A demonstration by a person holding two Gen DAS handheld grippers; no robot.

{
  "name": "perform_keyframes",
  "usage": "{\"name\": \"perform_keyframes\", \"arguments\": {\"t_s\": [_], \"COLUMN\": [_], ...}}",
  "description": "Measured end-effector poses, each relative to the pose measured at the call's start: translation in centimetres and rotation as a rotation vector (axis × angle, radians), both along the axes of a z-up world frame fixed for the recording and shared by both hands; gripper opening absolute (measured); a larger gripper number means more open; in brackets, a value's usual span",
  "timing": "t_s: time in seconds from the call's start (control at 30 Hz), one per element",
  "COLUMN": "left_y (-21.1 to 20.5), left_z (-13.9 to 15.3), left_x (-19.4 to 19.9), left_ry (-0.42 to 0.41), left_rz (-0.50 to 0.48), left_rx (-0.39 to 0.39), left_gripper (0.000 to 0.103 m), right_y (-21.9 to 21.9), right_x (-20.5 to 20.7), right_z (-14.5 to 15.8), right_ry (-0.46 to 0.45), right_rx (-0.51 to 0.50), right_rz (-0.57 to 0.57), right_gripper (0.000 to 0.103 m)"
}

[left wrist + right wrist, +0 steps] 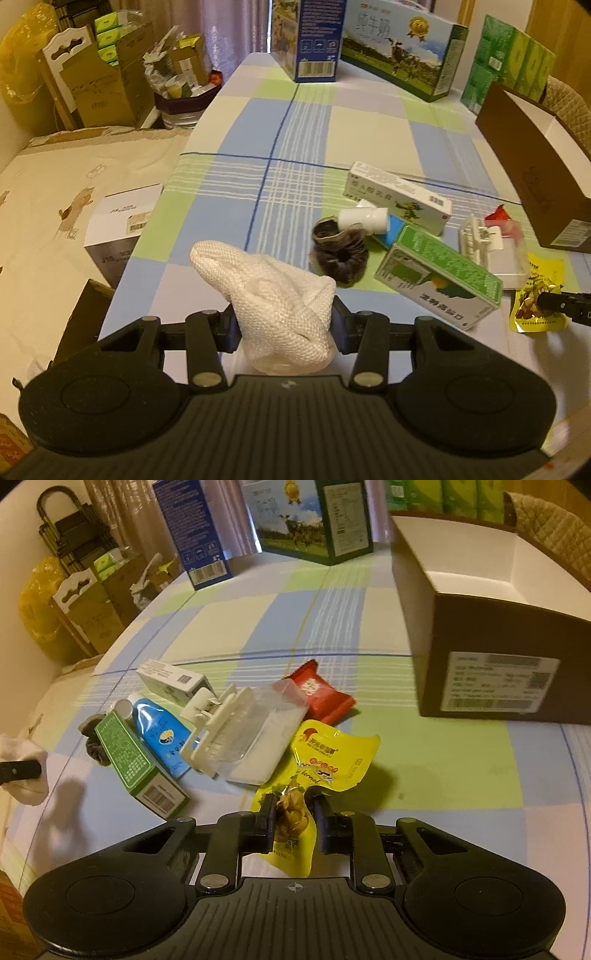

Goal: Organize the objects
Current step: 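Grasp the white glove with the left tool while the right tool grasps the yellow pouch, then carry glove and pouch into the brown box and open both tools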

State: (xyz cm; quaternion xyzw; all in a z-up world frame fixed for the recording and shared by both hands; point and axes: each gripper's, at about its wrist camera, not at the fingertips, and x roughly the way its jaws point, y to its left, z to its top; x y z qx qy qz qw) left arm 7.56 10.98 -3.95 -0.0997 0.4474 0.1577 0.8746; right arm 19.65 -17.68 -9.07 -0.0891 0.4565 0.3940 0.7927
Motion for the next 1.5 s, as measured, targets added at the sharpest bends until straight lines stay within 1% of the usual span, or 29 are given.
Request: {"name": "perform_keyframes", "arguments": {"t_s": [0.4, 0.63, 0.83, 1.13, 1.5], "left_y": [-3.0, -6.0, -9.4, -15.0, -22.7], "left_z": [1.9, 2.9, 4.1, 5.5, 7.4], "left_x": [0.9, 1.8, 3.0, 6.0, 11.6], "left_ry": [-0.033, -0.048, -0.071, -0.100, -0.156], "left_rz": [-0.085, -0.159, -0.235, -0.346, -0.475], "left_rx": [-0.002, -0.010, -0.018, -0.032, -0.033], "left_gripper": [0.041, 0.041, 0.041, 0.041, 0.041], "right_y": [-4.1, -6.1, -8.0, -11.2, -14.8], "right_x": [0.0, 0.1, 0.6, 2.5, 6.7], "right_z": [2.5, 3.7, 5.3, 7.8, 10.7], "right_ry": [-0.005, -0.001, -0.007, -0.027, -0.071], "right_rx": [0.048, 0.075, 0.105, 0.148, 0.200], "right_rz": [-0.074, -0.080, -0.086, -0.104, -0.108], "right_gripper": [0.017, 0.017, 0.017, 0.017, 0.017]}}
